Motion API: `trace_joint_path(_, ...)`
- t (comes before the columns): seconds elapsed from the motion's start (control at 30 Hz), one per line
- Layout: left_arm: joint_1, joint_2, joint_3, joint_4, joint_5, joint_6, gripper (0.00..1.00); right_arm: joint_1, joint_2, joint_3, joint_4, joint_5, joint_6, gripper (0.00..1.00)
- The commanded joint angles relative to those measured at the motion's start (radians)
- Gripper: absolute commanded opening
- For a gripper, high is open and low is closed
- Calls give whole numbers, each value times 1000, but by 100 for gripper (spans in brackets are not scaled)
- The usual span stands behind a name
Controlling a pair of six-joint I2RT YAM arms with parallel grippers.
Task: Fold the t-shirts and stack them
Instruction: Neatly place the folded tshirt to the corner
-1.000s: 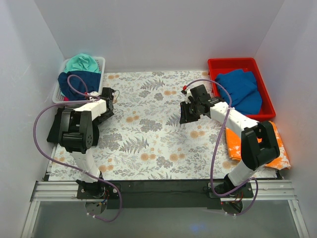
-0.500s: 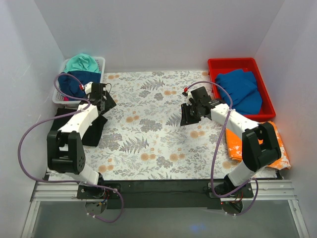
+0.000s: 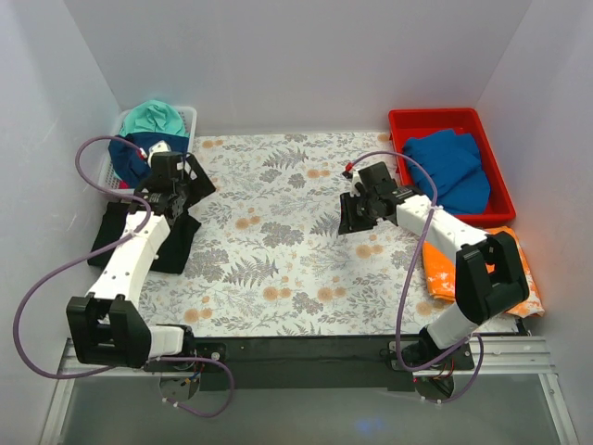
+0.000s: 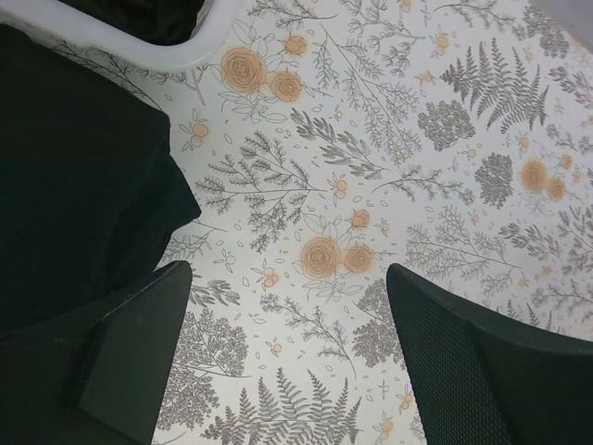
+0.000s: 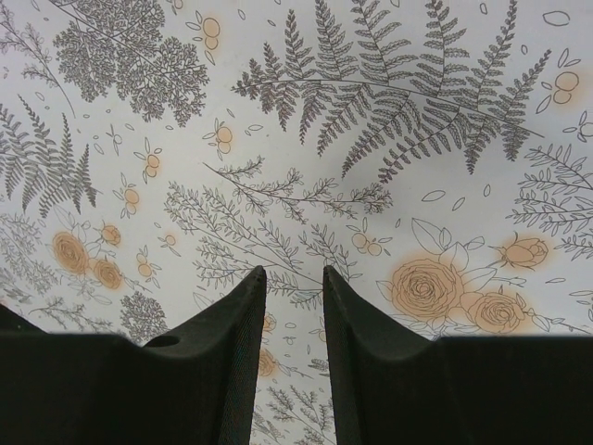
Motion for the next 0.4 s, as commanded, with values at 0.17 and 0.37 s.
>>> trace_joint_path(0.17,-6,-121,17,-28,41,62,86,-7,-69,-9,40,24,8,37)
trace_joint_path(0.37,-6,-122,14,-33,67,76,86,-7,-79,-12,41,36,14,37)
